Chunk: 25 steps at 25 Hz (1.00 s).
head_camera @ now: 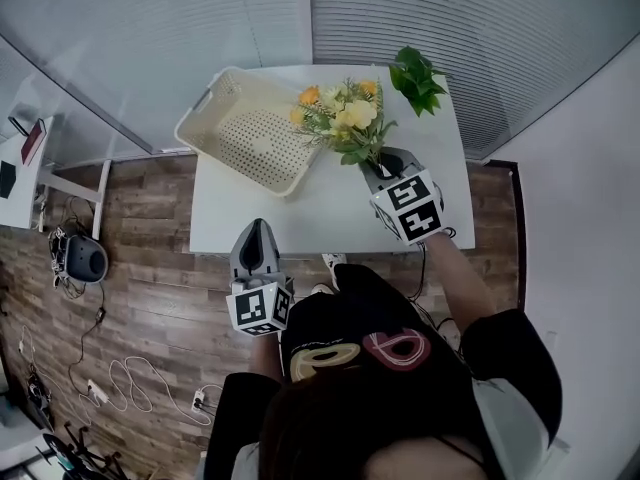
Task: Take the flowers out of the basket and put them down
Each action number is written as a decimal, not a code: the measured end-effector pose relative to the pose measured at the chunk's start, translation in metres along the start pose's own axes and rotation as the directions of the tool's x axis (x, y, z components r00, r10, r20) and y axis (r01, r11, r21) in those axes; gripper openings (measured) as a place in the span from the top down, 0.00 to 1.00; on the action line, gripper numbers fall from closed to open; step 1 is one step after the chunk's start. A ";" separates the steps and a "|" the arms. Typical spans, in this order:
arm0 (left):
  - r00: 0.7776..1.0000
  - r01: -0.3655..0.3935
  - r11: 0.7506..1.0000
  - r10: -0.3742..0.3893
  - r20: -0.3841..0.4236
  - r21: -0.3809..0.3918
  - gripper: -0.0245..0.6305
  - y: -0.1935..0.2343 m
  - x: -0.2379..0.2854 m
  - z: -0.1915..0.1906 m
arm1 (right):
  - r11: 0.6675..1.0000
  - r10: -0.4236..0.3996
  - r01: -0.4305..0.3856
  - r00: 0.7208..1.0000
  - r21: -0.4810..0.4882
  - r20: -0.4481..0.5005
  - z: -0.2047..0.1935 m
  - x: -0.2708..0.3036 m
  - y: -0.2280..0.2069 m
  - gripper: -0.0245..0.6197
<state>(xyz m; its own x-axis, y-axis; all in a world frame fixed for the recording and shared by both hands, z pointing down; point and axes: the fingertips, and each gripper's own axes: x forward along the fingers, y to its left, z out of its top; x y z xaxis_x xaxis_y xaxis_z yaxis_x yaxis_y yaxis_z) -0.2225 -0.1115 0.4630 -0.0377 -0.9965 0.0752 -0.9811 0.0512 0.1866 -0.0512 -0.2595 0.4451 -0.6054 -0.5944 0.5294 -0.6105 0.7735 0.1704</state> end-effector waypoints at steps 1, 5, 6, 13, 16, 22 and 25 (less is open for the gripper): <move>1.000 0.005 1.000 -0.005 -0.002 0.000 0.93 -0.002 -0.001 -0.001 | 1.000 -0.002 0.002 1.000 0.002 -0.006 -0.004 -0.002 0.000 0.89; 1.000 0.022 1.000 -0.022 -0.008 0.001 0.93 -0.011 -0.002 -0.006 | 1.000 -0.005 0.005 0.999 -0.001 -0.037 -0.026 -0.010 -0.002 0.89; 1.000 0.027 1.000 -0.027 -0.011 0.002 0.93 -0.013 -0.001 -0.008 | 1.000 -0.012 0.012 0.999 0.008 -0.041 -0.031 -0.012 -0.003 0.89; 0.998 0.059 0.998 -0.059 -0.029 0.001 0.93 -0.026 -0.002 -0.016 | 0.995 -0.060 0.064 0.996 0.070 -0.060 -0.058 -0.019 -0.010 0.89; 0.997 0.067 0.998 -0.067 -0.037 -0.002 0.93 -0.029 -0.001 -0.019 | 0.993 -0.071 0.078 0.994 0.089 -0.077 -0.070 -0.019 -0.014 0.89; 0.995 0.081 0.997 -0.081 -0.054 -0.005 0.93 -0.037 0.001 -0.026 | 0.987 -0.090 0.105 0.988 0.118 -0.125 -0.100 -0.017 -0.023 0.89; 0.994 0.086 0.996 -0.086 -0.062 -0.009 0.93 -0.040 0.003 -0.028 | 0.983 -0.099 0.120 0.984 0.138 -0.148 -0.114 -0.013 -0.028 0.89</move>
<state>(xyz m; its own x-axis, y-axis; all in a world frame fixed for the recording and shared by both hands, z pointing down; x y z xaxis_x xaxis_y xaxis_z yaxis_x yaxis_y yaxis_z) -0.1779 -0.1150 0.4831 0.0587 -0.9911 0.1194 -0.9791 -0.0338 0.2007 0.0325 -0.2486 0.5281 -0.4594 -0.6289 0.6273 -0.7435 0.6587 0.1159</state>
